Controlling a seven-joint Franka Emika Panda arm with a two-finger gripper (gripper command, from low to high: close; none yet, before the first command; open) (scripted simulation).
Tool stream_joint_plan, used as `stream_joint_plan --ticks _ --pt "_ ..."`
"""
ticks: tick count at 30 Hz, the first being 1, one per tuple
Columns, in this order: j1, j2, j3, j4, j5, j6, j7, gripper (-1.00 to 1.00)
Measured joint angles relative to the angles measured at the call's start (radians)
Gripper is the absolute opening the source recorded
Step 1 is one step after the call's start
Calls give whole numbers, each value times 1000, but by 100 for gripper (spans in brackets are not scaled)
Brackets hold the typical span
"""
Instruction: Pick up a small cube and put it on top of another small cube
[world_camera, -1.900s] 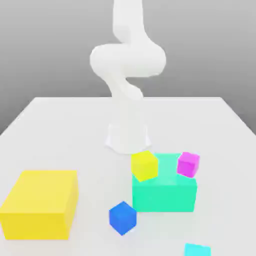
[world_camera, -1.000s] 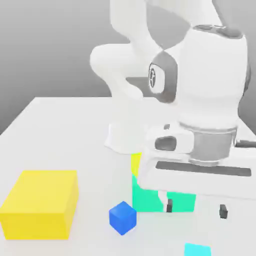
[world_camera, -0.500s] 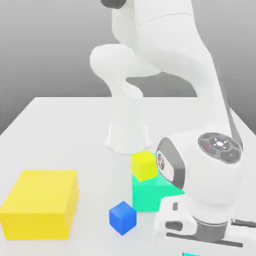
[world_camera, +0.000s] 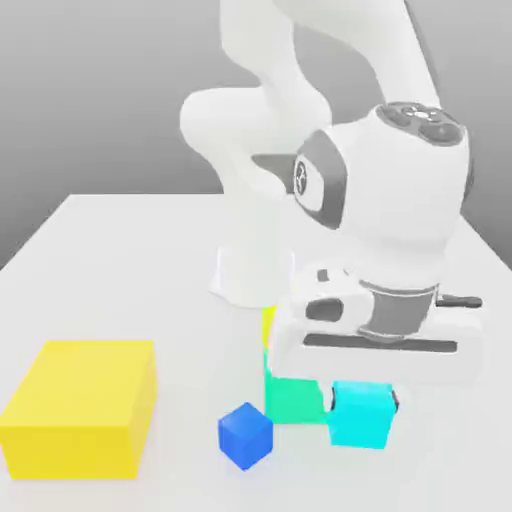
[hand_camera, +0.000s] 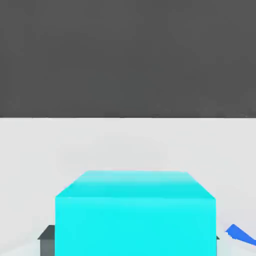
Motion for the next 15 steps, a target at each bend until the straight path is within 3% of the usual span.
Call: stream_joint_plan --ticks 15 --pt "75 -545 -132 -350 126 -184 -525 -100"
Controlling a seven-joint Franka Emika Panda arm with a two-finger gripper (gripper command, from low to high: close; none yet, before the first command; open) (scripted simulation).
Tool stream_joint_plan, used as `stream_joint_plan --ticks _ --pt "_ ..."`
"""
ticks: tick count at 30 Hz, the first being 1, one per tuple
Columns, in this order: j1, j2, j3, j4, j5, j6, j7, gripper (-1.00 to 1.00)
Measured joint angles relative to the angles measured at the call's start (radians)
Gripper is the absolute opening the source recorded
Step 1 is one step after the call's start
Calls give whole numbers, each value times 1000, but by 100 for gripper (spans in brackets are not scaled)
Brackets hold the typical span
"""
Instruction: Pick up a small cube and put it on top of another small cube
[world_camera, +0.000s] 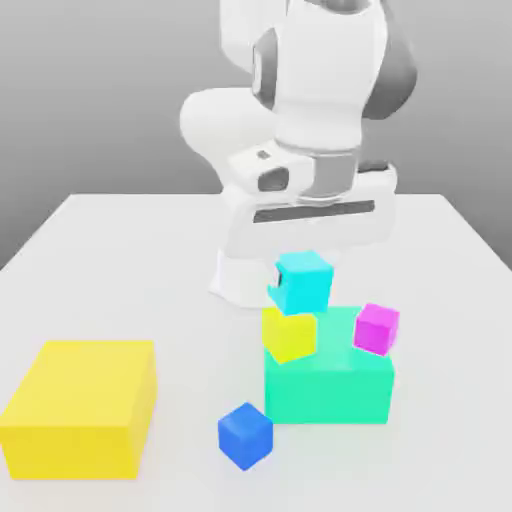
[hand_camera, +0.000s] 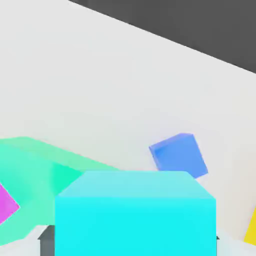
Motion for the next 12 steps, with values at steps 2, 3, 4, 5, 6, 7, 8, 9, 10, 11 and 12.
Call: stream_joint_plan --ticks 2,3,4,5,6,7,8,9,10,11,12 --pt "17 -71 -25 -46 11 -24 -65 -100" --pt "25 -96 -36 -68 15 -28 -93 -100" --pt "28 -94 -40 -85 18 -9 -107 -100" --pt "29 -78 -41 -100 20 22 -115 -100" --pt "29 -54 -41 -114 22 60 -119 -100" --pt "28 -27 -40 -128 23 100 -121 -100" --pt "27 2 -38 -141 24 142 -123 -100" --pt "26 31 -37 -153 25 184 -124 100" --pt "26 31 -37 -153 25 184 -124 100" --pt "26 31 -37 -153 25 184 -124 100" --pt "26 31 -37 -153 25 184 -124 100"
